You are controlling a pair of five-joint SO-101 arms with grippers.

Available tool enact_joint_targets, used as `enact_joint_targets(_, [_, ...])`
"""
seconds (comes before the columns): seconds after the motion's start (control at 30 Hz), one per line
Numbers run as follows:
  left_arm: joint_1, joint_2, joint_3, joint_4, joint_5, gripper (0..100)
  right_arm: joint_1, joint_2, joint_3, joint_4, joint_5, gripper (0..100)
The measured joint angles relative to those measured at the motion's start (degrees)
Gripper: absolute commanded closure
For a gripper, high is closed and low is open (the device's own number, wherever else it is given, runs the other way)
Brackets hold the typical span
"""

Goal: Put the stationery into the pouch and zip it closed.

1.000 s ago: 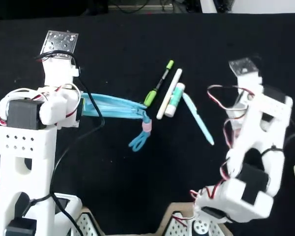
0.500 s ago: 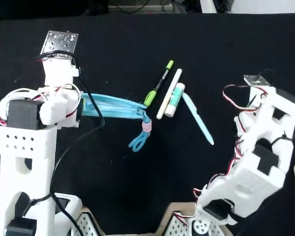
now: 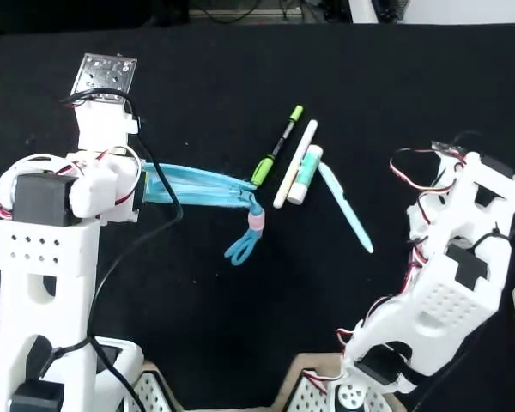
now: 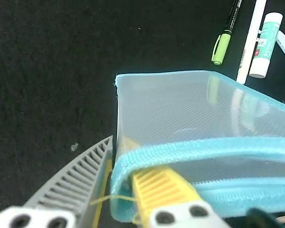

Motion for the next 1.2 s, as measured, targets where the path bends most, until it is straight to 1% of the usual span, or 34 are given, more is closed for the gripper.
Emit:
enact_joint_targets(0.13, [0.0, 0.0, 0.0, 0.0, 0.0, 97, 0.4, -0.2, -0.8, -0.1, -0.1, 98.4])
enact_joint_targets(0.27, [0.0, 0.0, 0.0, 0.0, 0.0, 97, 0.3, -5.5, -2.5, 2.8, -0.2, 97.9])
enact_joint_targets(0.37, [0.0, 0.0, 0.0, 0.0, 0.0, 97, 0.3, -7.4, -2.5, 2.9, -0.1, 97.2])
enact_joint_targets(0.47, [0.0, 0.0, 0.0, 0.0, 0.0, 97, 0.3, -7.4, -1.7, -0.9, 0.2, 92.3])
enact_joint_targets(0.57, [0.0, 0.0, 0.0, 0.0, 0.0, 97, 0.1, -5.5, -1.7, -5.4, 2.5, 86.3])
enact_joint_targets(0.63, [0.0, 0.0, 0.0, 0.0, 0.0, 97, -0.4, -3.8, -1.7, -6.2, 5.0, 84.2])
enact_joint_targets(0.7, [0.0, 0.0, 0.0, 0.0, 0.0, 97, -0.9, -3.3, -1.9, -6.2, 7.9, 84.7])
enact_joint_targets(0.8, [0.0, 0.0, 0.0, 0.0, 0.0, 97, -0.7, -2.7, -3.7, -6.2, 10.1, 85.4])
enact_joint_targets(1.2, [0.0, 0.0, 0.0, 0.0, 0.0, 97, -2.8, 4.1, -7.0, -6.2, 11.0, 85.4])
